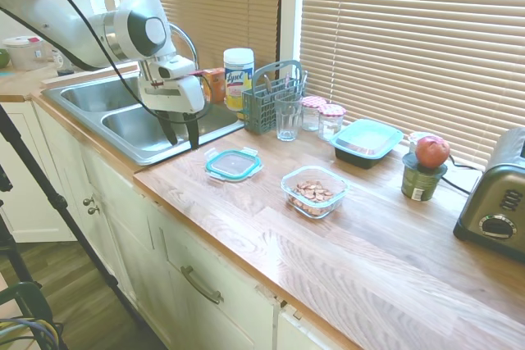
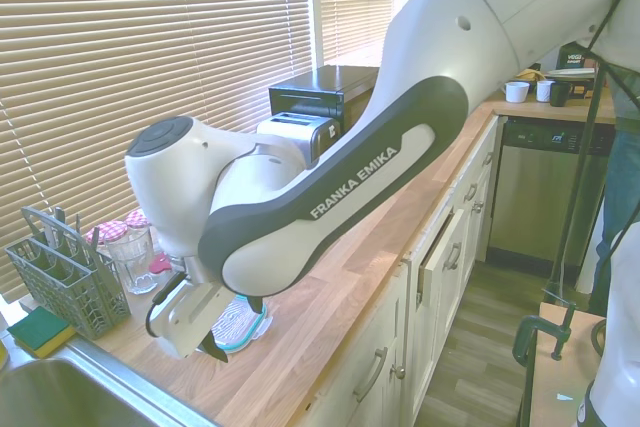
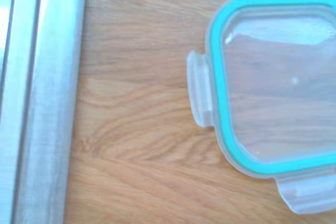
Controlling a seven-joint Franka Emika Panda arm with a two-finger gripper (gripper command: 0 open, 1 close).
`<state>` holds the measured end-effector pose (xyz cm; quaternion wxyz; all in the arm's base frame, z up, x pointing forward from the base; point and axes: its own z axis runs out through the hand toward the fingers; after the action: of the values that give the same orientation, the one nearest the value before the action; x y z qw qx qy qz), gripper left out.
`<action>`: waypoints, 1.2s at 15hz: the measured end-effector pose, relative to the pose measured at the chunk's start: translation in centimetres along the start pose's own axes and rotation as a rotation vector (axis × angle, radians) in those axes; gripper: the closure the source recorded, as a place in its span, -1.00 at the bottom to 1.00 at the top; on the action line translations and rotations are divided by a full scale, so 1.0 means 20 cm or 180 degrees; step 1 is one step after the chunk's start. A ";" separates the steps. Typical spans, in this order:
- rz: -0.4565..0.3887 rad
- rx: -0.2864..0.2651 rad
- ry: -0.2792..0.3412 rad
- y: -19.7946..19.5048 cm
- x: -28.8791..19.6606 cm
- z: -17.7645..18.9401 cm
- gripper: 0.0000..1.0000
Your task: Cover the lid of the food container
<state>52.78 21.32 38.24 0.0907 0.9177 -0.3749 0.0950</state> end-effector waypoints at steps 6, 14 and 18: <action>0.0063 -0.0157 0.0134 -0.18 0.08 0.03 -1.00; 0.0100 -0.0272 0.0131 -0.25 0.15 0.14 -1.00; 0.0107 -0.0305 0.0149 -0.28 0.17 0.17 -1.00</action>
<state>59.47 22.15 35.20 0.1417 0.9034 -0.3921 0.0999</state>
